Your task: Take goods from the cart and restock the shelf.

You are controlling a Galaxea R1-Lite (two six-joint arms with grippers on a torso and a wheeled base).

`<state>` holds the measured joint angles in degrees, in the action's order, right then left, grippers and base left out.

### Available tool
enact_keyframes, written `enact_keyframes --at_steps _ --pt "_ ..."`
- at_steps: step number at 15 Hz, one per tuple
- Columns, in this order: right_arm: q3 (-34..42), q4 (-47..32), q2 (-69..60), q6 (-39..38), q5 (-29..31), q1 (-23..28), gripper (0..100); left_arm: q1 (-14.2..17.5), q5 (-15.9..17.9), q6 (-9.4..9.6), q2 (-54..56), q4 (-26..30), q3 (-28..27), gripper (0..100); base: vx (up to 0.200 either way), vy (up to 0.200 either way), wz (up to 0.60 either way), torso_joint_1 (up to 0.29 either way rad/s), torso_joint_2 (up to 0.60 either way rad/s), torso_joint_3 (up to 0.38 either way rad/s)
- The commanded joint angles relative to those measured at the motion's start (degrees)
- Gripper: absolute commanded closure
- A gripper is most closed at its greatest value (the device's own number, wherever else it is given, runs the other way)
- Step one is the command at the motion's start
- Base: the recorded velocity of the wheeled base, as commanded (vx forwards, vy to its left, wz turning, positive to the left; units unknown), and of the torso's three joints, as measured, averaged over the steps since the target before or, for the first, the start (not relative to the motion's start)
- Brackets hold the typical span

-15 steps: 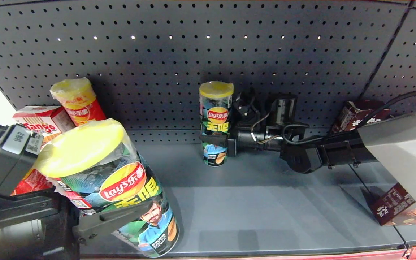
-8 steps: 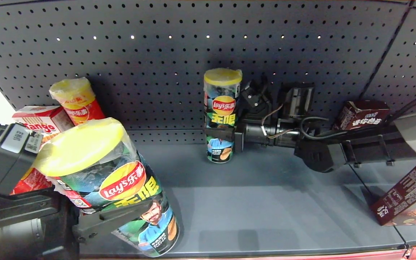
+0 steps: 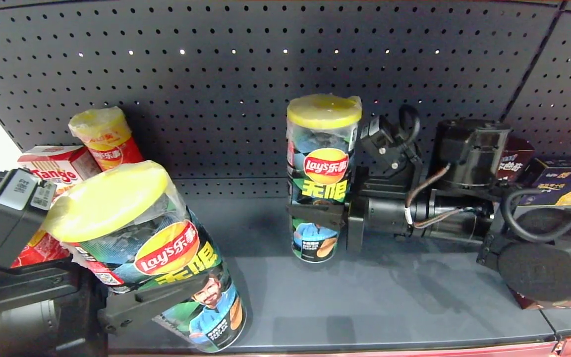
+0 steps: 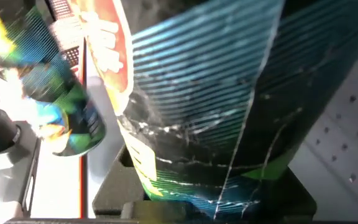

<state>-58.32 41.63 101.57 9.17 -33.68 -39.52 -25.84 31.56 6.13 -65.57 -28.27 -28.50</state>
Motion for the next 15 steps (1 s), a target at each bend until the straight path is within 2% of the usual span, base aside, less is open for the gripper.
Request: enact_keyframes --at_steps 1,3,7,11,15 --pt "8.9 7.1 -2.5 -0.1 2.5 -2.0 100 0.0 0.0 0.02 0.1 0.0 0.0 100 0.0 0.0 0.0 0.0 0.0 0.0" --pt "14.5 11.7 -2.2 -0.1 3.1 -2.3 100 0.0 -0.1 0.02 0.1 0.1 0.0 100 0.0 0.0 0.0 0.0 0.0 0.0" --pt "18.7 13.7 -1.9 -0.2 3.3 -2.9 100 0.0 -0.4 0.02 0.1 0.1 -0.1 100 0.0 0.0 0.0 0.0 0.0 0.0" --pt "21.0 17.4 0.6 -0.2 3.4 -3.0 100 0.0 -0.4 0.02 0.1 0.1 0.1 100 0.0 0.0 0.0 0.0 0.0 0.0" --pt "20.9 18.0 2.0 -0.1 3.4 -2.9 100 0.1 -0.5 -0.07 0.1 0.2 0.1 100 0.0 0.0 0.0 0.0 0.0 0.0"
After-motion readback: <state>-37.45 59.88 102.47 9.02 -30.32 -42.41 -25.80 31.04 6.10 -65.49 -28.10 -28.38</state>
